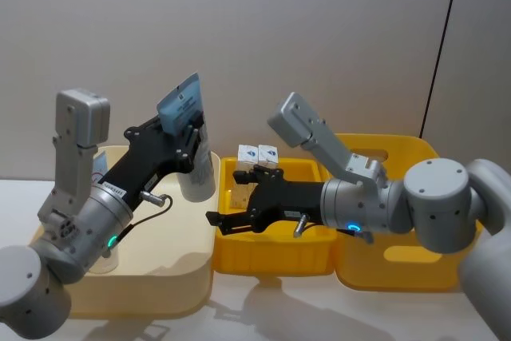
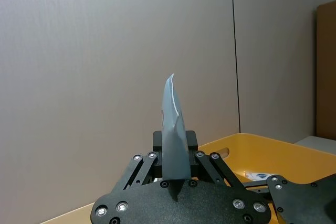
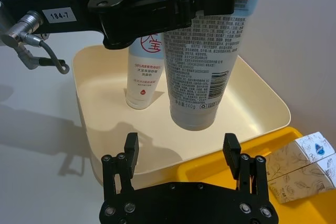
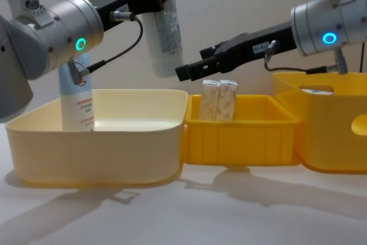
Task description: Bimanual collaborative sorting of washing and personal care products
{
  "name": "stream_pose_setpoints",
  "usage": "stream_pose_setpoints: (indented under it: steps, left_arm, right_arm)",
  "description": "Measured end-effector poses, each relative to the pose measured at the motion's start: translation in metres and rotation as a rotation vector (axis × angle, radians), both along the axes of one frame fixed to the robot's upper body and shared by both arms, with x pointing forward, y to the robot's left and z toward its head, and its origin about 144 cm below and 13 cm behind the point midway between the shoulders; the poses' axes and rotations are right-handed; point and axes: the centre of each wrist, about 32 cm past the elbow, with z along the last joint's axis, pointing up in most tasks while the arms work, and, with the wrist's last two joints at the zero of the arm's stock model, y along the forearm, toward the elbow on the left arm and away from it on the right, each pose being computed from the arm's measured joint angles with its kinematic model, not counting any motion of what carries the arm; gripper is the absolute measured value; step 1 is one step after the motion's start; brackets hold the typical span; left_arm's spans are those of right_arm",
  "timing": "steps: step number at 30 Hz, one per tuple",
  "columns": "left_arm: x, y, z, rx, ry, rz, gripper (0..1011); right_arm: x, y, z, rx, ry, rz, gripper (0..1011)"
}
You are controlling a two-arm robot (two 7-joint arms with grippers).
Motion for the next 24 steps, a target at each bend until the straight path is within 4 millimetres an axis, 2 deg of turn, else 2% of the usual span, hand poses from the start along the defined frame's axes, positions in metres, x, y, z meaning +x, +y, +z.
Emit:
stream_pose_setpoints:
  steps: [24]
  left_arm:
    - [-0.003,-0.002,0.008,0.011,-0.004,-0.012,237]
  right_arm:
    - [0.008,0.011,-0.004,-0.020,-0.042,-0.032,1001]
